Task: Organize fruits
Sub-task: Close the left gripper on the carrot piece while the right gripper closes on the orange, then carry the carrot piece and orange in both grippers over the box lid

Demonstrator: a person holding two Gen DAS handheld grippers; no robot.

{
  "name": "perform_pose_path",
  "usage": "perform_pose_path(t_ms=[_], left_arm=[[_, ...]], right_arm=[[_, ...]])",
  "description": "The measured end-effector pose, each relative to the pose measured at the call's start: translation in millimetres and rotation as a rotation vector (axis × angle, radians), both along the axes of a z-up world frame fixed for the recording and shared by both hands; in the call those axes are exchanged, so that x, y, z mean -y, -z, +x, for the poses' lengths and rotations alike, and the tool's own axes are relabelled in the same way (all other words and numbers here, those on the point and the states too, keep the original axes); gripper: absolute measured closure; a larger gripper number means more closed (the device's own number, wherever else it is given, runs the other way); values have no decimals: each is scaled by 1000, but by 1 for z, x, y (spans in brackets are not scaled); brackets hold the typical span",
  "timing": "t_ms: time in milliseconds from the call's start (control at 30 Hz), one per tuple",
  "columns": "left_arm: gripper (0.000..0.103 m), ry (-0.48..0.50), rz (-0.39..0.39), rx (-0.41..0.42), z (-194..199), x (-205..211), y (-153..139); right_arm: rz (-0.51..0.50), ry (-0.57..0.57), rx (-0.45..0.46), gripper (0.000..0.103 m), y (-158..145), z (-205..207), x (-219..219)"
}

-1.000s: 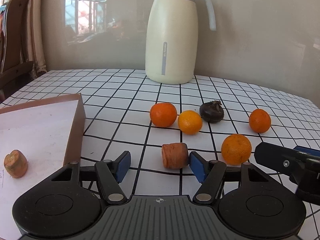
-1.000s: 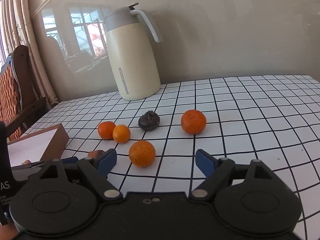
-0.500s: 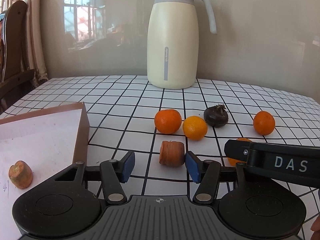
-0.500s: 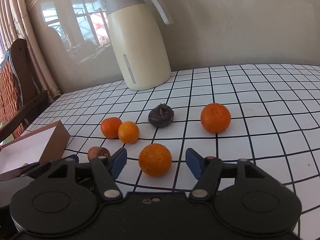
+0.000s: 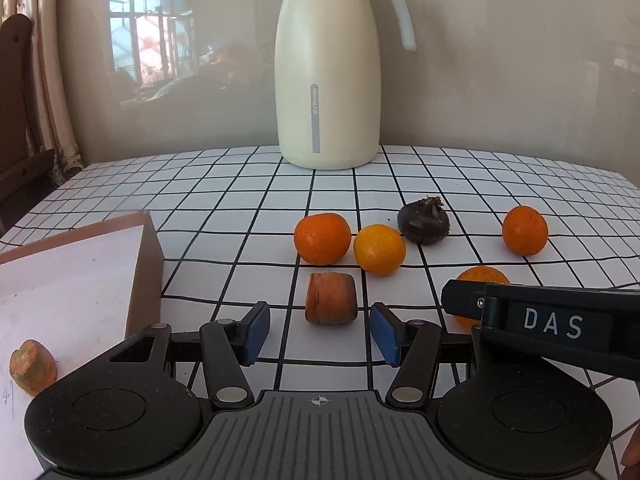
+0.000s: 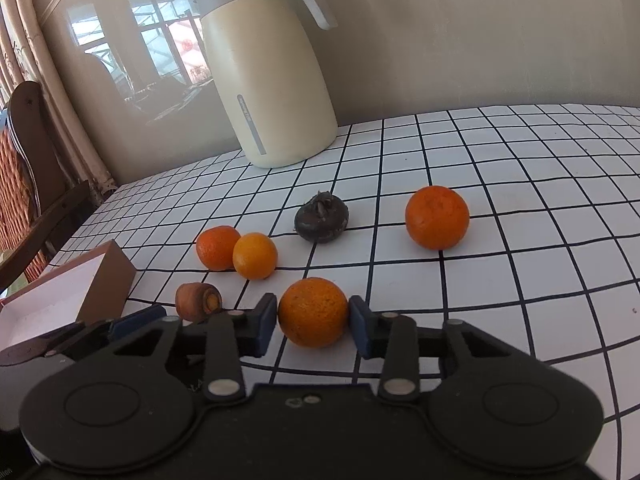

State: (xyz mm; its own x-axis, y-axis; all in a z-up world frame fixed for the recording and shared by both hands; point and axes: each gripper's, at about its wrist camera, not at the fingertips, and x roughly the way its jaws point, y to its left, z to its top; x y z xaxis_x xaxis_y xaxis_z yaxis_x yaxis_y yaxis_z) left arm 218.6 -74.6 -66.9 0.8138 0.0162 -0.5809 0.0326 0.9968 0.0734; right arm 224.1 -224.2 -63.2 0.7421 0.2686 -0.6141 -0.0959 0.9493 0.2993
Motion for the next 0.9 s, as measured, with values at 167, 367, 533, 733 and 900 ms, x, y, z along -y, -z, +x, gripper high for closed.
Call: perform_pose_path(t_ms=[167, 367, 533, 733, 900], left_arm=[[46, 9, 12, 22, -1, 4, -2], [46, 0, -11, 37, 12, 5, -3], [47, 7, -44, 21, 21, 5, -2], [73, 5, -74, 22, 21, 2, -1], [74, 20, -68, 37, 17, 4, -2]], right_arm=[[-37, 33, 31, 74, -4, -5, 5], [-78, 65, 25, 74, -2, -8, 19], [-92, 60, 32, 74, 0, -8, 19], [-95, 60, 24, 72, 2, -6, 18], [-95, 61, 31, 73, 3, -6, 18]])
